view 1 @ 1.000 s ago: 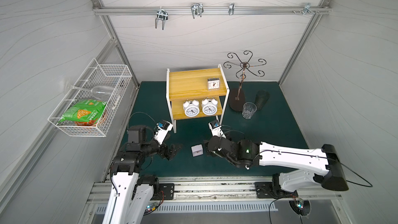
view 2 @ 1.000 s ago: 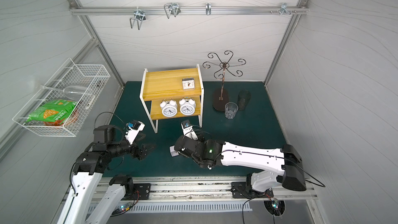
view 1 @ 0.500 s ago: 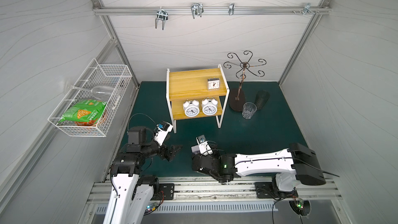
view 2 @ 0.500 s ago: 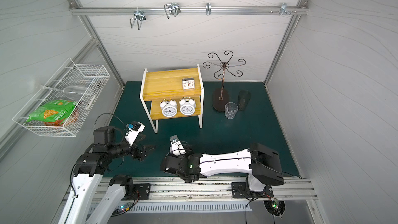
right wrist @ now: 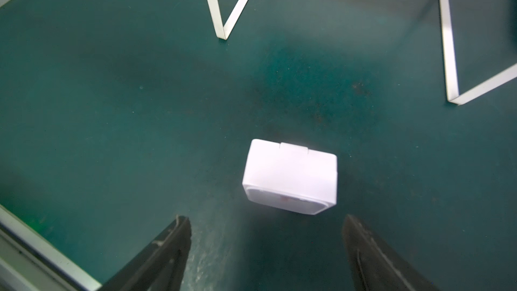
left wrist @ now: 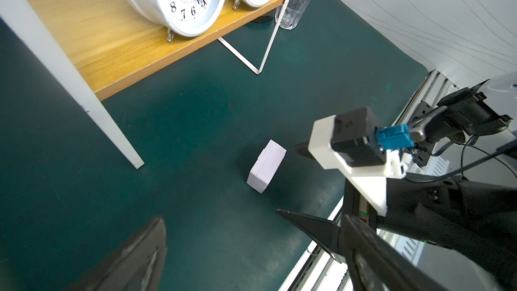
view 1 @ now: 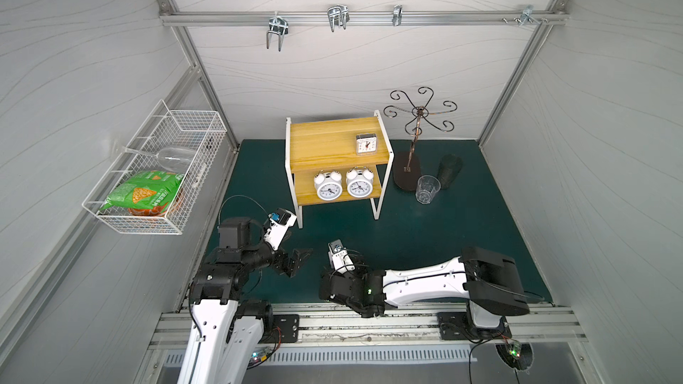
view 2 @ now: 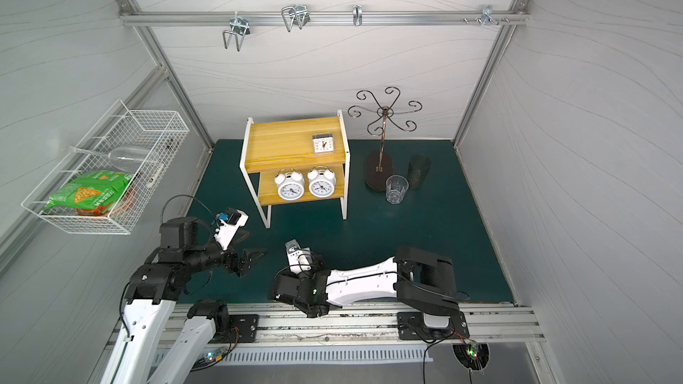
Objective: Place the alarm clocks on the shelf by style
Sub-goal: Pick up the alarm from the center of the board.
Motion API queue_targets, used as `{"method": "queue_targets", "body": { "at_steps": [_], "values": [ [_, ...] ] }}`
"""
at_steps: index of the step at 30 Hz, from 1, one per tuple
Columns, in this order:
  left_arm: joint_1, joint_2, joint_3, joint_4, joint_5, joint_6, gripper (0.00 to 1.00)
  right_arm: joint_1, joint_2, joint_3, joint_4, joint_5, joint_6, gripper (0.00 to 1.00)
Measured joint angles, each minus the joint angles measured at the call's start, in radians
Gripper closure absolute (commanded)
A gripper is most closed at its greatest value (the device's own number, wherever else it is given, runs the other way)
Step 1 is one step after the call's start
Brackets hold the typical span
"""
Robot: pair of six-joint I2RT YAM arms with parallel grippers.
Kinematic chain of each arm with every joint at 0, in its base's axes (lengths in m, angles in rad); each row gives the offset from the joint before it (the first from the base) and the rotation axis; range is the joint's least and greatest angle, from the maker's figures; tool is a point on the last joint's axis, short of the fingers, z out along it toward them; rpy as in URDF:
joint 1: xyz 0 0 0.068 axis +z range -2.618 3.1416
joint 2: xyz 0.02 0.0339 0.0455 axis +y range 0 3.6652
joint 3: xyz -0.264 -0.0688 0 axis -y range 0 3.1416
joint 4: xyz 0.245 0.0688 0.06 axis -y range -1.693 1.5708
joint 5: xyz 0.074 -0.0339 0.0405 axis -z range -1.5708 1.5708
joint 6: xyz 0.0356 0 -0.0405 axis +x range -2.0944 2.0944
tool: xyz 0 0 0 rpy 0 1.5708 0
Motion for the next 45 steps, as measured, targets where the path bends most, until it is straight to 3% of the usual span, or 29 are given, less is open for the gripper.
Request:
{"method": "queue_targets", "body": {
  "at_steps": [13, 29, 38, 45],
  "values": [
    [0.000, 0.000, 0.000, 0.000, -0.003, 0.002, 0.01, -0.061, 0.085, 0.002, 0.082, -0.025, -0.019, 0.16],
    [0.000, 0.000, 0.000, -0.001, -0.003, 0.006, 0.01, -0.074, 0.100, -0.020, 0.152, -0.027, -0.055, 0.40],
    [0.000, -0.010, 0.000, -0.029, -0.002, 0.035, 0.01, -0.084, -0.066, -0.031, 0.041, -0.029, -0.089, 0.44],
    [0.000, -0.010, 0.035, -0.058, 0.016, 0.053, 0.01, -0.130, -0.215, 0.070, -0.126, -0.048, -0.116, 0.47]
  ]
}}
